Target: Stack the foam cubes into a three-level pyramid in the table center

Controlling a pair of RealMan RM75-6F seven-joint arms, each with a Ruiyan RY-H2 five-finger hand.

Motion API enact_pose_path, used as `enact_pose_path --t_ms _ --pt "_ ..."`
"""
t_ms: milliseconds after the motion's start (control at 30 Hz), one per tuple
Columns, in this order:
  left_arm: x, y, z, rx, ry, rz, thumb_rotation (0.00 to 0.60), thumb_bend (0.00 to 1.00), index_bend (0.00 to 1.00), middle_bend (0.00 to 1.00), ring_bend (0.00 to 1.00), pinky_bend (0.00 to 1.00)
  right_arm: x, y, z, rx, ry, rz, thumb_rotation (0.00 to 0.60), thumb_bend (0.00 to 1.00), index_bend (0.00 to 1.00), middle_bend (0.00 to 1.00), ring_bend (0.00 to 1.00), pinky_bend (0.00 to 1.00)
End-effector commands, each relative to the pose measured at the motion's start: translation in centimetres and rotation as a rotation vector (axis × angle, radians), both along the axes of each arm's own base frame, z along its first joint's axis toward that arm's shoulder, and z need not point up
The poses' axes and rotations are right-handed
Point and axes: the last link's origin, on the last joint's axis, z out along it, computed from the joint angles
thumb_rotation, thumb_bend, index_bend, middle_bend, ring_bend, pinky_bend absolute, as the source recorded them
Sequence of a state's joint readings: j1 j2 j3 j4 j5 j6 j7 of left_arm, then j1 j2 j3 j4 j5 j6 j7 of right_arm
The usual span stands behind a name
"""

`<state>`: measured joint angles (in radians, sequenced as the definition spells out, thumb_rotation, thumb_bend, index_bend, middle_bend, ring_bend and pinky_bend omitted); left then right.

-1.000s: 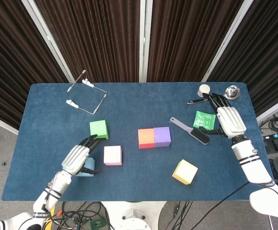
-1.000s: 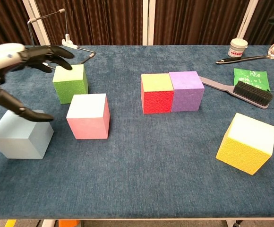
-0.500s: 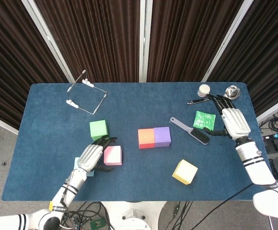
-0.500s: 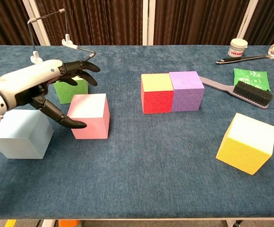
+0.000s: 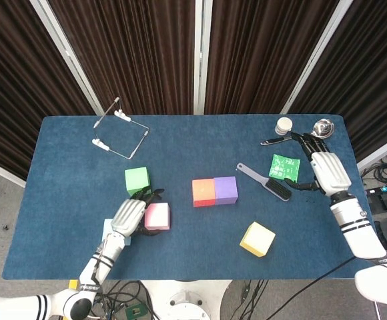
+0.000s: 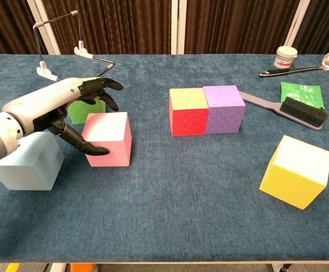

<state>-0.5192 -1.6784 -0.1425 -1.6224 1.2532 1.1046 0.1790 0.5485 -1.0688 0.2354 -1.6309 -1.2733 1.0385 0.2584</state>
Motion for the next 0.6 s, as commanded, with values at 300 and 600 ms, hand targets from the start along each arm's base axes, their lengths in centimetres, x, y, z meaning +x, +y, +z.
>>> enact_pose_path --t_ms 300,600 --pt "0.1 0.0 -0.5 0.034 0.022 -0.015 0.6 0.18 0.13 0.37 0.06 0.14 -0.2 -0.1 -0.5 0.017 -0.019 0.0 0.6 0.13 0.0 0.12 0.0 0.0" --pt "1.6 0.8 0.9 0.08 -0.036 -0.055 0.6 0.24 0.14 0.42 0.09 0.14 -0.9 0.0 -0.2 0.014 -0.018 -0.018 0.6 0.13 0.0 0.12 0.0 0.0"
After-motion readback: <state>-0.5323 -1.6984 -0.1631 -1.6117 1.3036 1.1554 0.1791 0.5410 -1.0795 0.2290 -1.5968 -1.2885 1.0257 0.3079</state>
